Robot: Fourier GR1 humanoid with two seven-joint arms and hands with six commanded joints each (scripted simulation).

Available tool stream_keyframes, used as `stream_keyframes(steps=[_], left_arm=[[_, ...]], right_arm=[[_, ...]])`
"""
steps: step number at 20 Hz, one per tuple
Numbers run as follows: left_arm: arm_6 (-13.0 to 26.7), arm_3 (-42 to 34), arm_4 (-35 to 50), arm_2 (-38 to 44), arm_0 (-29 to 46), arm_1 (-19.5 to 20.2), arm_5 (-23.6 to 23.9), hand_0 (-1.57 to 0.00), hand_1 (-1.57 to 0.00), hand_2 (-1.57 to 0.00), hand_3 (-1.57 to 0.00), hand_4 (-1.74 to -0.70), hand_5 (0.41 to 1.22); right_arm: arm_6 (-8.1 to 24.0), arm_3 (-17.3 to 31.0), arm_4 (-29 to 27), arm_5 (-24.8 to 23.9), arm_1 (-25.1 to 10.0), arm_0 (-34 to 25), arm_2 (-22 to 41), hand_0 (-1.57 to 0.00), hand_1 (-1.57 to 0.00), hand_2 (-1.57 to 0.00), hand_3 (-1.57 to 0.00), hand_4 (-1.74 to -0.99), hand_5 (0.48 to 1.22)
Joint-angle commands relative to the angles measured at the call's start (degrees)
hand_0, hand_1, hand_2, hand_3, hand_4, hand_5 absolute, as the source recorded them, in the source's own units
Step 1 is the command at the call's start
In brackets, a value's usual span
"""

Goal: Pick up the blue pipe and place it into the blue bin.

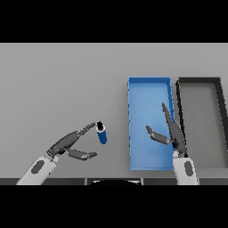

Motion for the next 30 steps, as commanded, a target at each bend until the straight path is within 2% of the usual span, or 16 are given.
stream_keyframes(steps=[1,3,7,11,12,15,17,18,20,21,22,23,25,27,30], left_arm=[[-0.91,0.82,-0.20,-0.31,-0.46,-1.09,0.05,0.00,0.00,0.00,0.00,-1.14,0.479],[-1.49,3.26,-1.35,-1.05,-2.25,-3.91,0.76,0.00,0.00,0.00,0.00,-1.15,0.486],[-1.42,9.86,-2.24,-1.28,-5.37,-9.49,2.16,0.00,0.00,0.00,0.00,-1.13,0.487],[-3.57,15.04,-2.20,-1.51,-6.61,-13.41,2.18,0.00,0.00,0.00,0.00,-1.14,0.497],[-4.79,16.15,-3.86,-1.91,-6.49,-13.89,3.28,0.00,0.00,0.00,0.00,-1.12,0.494],[-7.08,19.19,-5.44,-2.36,-7.81,-16.84,4.90,0.00,0.00,-0.02,0.00,-1.10,0.517],[-8.03,19.83,-3.26,-1.61,-8.42,-18.34,3.95,0.00,0.00,-0.09,-0.04,-1.14,0.567],[-7.65,20.38,-1.71,-1.18,-8.27,-19.07,3.24,0.00,-0.04,-0.17,-0.11,-1.18,0.601],[-7.70,21.15,0.22,-1.00,-8.10,-20.78,2.22,-0.04,-0.25,-0.42,-0.35,-1.27,0.675],[-7.39,21.38,1.21,-0.68,-8.09,-21.63,2.12,-0.18,-0.41,-0.58,-0.59,-1.30,0.784],[-7.52,21.10,2.07,-0.15,-8.22,-21.79,2.07,-0.42,-0.64,-0.78,-0.78,-1.38,0.872],[-8.36,20.72,1.35,-0.51,-7.65,-22.11,2.80,-0.65,-0.83,-0.94,-0.91,-1.45,0.941],[-7.79,19.86,0.67,-0.80,-7.33,-22.51,2.97,-0.98,-1.10,-1.16,-1.11,-1.55,1.042],[-8.51,19.75,0.01,-2.04,-7.16,-22.77,3.27,-1.19,-1.27,-1.31,-1.26,-1.62,1.106],[-10.26,18.83,-0.92,-2.90,-6.48,-22.17,4.29,-1.38,-1.42,-1.44,-1.41,-1.54,1.162]], right_arm=[[-0.11,0.33,0.20,-0.05,-0.03,0.36,0.00,0.00,0.00,0.00,0.00,-1.209,0.567],[-0.84,-0.30,-0.31,0.12,0.38,1.13,0.08,0.00,0.00,0.00,0.00,-1.211,0.560],[-0.36,-0.67,-0.30,-0.16,0.43,0.99,-0.10,0.00,0.00,0.00,0.00,-1.205,0.554],[-0.55,0.25,-0.70,-0.19,0.65,0.75,-0.45,0.00,0.00,0.00,0.00,-1.202,0.549],[-1.88,-0.56,-1.09,-0.03,0.73,1.79,-0.45,0.00,0.00,0.00,0.00,-1.201,0.548],[-0.31,0.47,-0.89,0.05,0.12,0.71,-0.82,0.00,0.00,0.00,0.00,-1.195,0.548],[0.22,-0.18,-0.58,-0.12,0.29,0.57,-0.49,0.00,0.00,0.00,0.00,-1.188,0.550],[-1.04,-0.49,-0.01,-0.10,0.22,1.48,-0.09,0.00,0.00,0.00,0.00,-1.186,0.554],[-0.95,0.00,-0.38,-0.07,0.57,1.16,-0.19,0.00,0.00,0.00,0.00,-1.196,0.560],[-0.37,0.74,0.01,-0.32,0.64,0.62,-0.18,0.00,0.00,0.00,0.00,-1.192,0.560],[-1.17,0.36,-0.26,-0.17,-0.04,0.90,-0.69,0.00,0.00,0.00,0.00,-1.191,0.561],[-1.37,-0.23,-0.58,0.02,-0.06,1.23,-0.66,0.00,0.00,0.00,0.00,-1.189,0.562],[-1.68,-0.03,-0.35,0.02,-0.33,1.51,-0.75,0.00,0.00,0.00,0.00,-1.182,0.562],[-1.29,0.49,0.10,-0.22,0.03,1.35,-0.46,0.00,0.00,0.00,0.00,-1.178,0.561],[-0.41,0.66,0.03,-0.16,-0.08,0.75,-0.52,0.00,0.00,0.00,0.00,-1.176,0.559]])
